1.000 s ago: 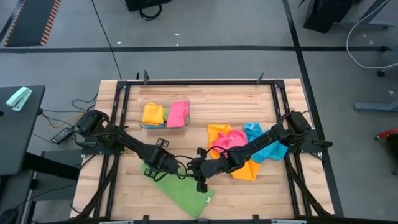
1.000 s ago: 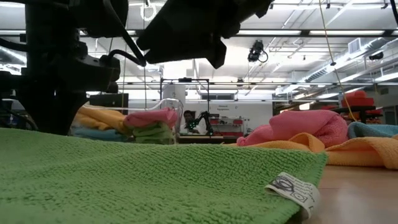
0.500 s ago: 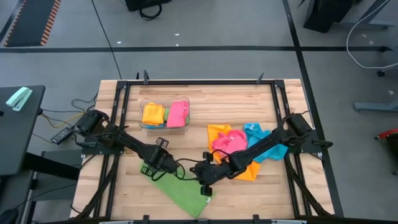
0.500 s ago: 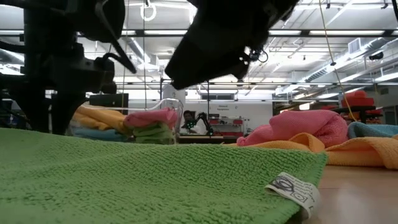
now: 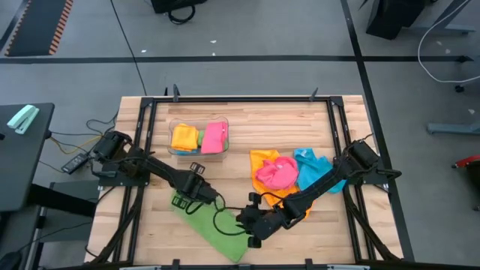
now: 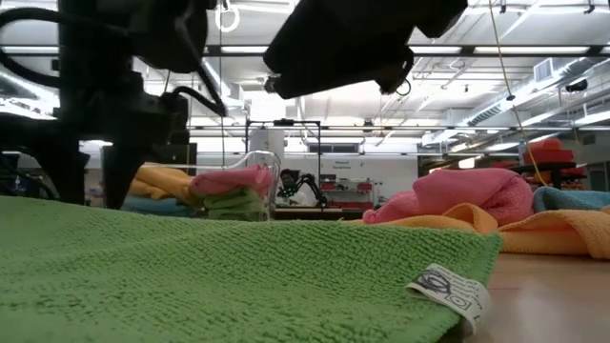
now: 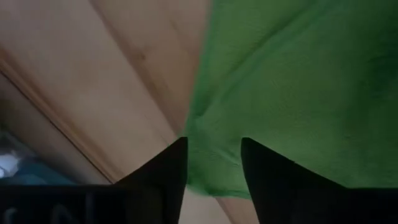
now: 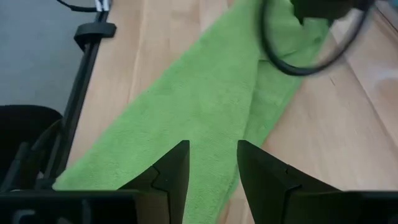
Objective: Fold microfiber towels
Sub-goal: Fold the green microfiber towel
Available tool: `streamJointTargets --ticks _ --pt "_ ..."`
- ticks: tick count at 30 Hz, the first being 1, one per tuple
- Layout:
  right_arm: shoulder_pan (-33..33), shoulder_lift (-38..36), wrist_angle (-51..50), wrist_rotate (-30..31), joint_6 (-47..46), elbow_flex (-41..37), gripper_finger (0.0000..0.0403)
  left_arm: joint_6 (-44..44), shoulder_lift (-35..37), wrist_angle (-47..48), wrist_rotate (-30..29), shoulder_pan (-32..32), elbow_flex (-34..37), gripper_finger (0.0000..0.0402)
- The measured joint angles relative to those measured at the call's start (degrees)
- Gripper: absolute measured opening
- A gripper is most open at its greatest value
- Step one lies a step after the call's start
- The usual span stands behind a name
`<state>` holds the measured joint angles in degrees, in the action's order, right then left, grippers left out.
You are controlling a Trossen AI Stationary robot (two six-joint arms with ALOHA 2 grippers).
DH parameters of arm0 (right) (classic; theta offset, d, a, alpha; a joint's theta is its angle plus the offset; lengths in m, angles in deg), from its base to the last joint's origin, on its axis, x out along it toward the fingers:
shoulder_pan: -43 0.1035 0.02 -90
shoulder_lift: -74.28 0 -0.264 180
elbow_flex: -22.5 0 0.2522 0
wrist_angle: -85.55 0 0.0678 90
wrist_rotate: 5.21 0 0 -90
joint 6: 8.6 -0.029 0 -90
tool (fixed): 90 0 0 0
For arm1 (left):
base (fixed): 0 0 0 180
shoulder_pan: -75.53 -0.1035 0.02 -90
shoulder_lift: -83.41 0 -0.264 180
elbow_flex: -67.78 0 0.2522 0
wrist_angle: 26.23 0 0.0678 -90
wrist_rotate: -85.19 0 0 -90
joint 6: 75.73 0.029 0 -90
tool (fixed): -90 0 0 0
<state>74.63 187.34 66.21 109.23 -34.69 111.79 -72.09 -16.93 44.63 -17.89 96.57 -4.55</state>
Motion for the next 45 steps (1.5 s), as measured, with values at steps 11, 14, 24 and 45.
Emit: streamJointTargets --ticks 11,14,24,45 --pt "0.02 0.00 0.81 0.13 1.14 0.00 0.0143 2.66 -0.22 -1.69 7.35 -4.22 0.02 0.0156" --pt "-0.04 0.02 0.62 -2.37 1.20 0.00 0.0143 2.89 -0.22 -3.72 8.94 -4.27 0.02 0.0138" --pt "-0.52 0.04 -0.63 -3.24 0.80 0.00 0.0142 -0.80 -0.28 -4.15 9.80 -2.79 0.02 0.0015" --pt "-4.43 0.04 -5.27 -13.89 5.53 0.00 0.0142 -11.50 -0.28 10.92 9.39 -2.57 -8.29 0.0014"
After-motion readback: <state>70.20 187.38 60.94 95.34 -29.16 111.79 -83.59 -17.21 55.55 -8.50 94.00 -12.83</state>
